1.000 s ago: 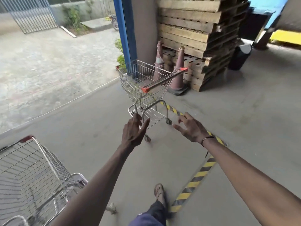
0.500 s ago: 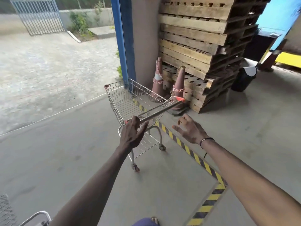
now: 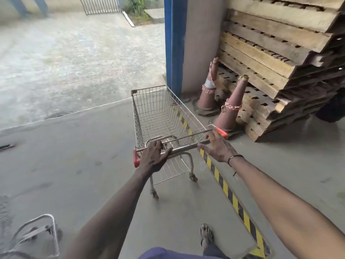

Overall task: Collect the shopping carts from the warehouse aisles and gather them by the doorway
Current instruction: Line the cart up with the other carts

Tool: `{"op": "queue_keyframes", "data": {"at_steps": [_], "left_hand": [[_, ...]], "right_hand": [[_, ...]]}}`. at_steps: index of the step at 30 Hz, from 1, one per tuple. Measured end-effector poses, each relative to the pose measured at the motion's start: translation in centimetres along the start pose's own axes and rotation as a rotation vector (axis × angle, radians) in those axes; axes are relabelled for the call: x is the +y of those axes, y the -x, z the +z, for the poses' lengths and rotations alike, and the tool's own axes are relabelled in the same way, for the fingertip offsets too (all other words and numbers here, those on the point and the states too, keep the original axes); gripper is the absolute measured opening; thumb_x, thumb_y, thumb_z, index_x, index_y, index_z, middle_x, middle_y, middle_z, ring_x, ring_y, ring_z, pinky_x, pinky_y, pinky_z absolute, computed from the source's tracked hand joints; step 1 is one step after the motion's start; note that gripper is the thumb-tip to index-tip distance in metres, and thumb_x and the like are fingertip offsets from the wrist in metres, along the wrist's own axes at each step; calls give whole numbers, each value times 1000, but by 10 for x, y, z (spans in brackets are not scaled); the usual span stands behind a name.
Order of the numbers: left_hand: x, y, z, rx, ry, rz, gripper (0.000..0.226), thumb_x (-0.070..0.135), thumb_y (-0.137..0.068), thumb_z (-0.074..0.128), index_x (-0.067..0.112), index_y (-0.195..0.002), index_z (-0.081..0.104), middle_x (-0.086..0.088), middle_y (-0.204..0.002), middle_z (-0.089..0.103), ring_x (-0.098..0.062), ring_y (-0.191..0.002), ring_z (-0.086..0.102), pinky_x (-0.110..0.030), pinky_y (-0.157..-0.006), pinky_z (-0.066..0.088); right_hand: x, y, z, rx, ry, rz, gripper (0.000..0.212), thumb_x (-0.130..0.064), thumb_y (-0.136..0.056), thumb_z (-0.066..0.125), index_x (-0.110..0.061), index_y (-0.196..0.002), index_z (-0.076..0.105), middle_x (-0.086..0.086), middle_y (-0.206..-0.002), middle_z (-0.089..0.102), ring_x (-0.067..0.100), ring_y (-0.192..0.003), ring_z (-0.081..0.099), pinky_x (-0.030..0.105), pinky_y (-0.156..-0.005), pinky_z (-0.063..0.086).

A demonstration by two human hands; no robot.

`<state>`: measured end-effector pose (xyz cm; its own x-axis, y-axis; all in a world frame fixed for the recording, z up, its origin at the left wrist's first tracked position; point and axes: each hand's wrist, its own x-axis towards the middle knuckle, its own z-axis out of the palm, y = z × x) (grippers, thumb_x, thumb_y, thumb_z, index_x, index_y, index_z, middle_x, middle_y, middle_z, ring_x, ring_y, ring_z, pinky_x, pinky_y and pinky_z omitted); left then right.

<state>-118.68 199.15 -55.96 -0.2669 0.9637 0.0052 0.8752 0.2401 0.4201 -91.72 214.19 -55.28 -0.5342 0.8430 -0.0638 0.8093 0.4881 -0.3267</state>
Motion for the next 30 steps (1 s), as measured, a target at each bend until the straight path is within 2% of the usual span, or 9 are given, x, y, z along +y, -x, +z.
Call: {"op": "queue_keyframes", "data": {"at_steps": [2,5,8,9,13,16,20,25,30], "left_hand": [[-1,-14,16,-66,-47,-71,72,79,-100,32,15,-120,55,-9,-119,56,-29,-113,55,-47,-90,43],[-5,-25,34,-182,-97,-216,101,95,-87,14,13,-130,55,-15,-129,60,-34,-120,57,-55,-100,48],[-2,-33,41,-233,-139,-290,126,106,-69,0,11,-130,55,-19,-121,68,-39,-112,64,-51,-95,51],[0,-36,41,-235,-149,-312,128,107,-67,2,9,-132,54,-20,-117,69,-39,-110,66,-49,-92,52],[-1,-45,34,-310,-162,-362,126,110,-65,13,11,-131,54,-18,-124,68,-38,-113,64,-49,-91,53],[-8,-53,27,-337,-186,-375,126,111,-57,17,12,-121,61,-16,-128,67,-38,-118,62,-50,-96,52],[-23,-61,30,-388,-279,-361,118,115,-54,6,15,-77,65,-8,-88,71,-29,-81,66,-45,-79,55],[-44,-73,18,-347,-307,-347,97,104,-72,27,12,-59,53,-7,-64,60,-24,-59,56,-38,-62,42],[-80,-89,3,-328,-292,-340,104,110,-61,15,12,-58,51,-6,-61,59,-24,-59,56,-38,-60,42]], "right_hand": [[16,-26,0,-34,13,-65,60,-75,-97,56,-20,-122,53,2,-127,51,26,-116,56,38,-90,47],[36,-57,1,-143,25,-110,62,-80,-93,55,-23,-117,56,-1,-122,57,21,-113,55,36,-92,43],[48,-82,8,-288,86,-134,68,-85,-92,51,-24,-121,60,-1,-131,62,24,-120,59,45,-110,41],[50,-88,9,-338,103,-146,67,-86,-92,50,-25,-118,60,-1,-129,63,25,-120,61,46,-109,41],[49,-101,12,-486,173,-248,59,-85,-95,42,-27,-90,55,-3,-101,62,27,-102,64,44,-89,44],[58,-115,19,-475,163,-240,79,-98,-85,38,-22,-81,57,-5,-87,64,23,-84,61,43,-76,42],[66,-131,36,-419,258,-250,100,-114,-68,20,-18,-57,48,-2,-60,59,19,-58,55,43,-68,38],[47,-149,47,-374,307,-276,104,-114,-65,8,-20,-54,48,-1,-59,55,19,-56,49,50,-73,33],[12,-178,53,-369,341,-295,106,-115,-62,1,-20,-55,48,-2,-59,54,14,-55,44,48,-82,23]]}}
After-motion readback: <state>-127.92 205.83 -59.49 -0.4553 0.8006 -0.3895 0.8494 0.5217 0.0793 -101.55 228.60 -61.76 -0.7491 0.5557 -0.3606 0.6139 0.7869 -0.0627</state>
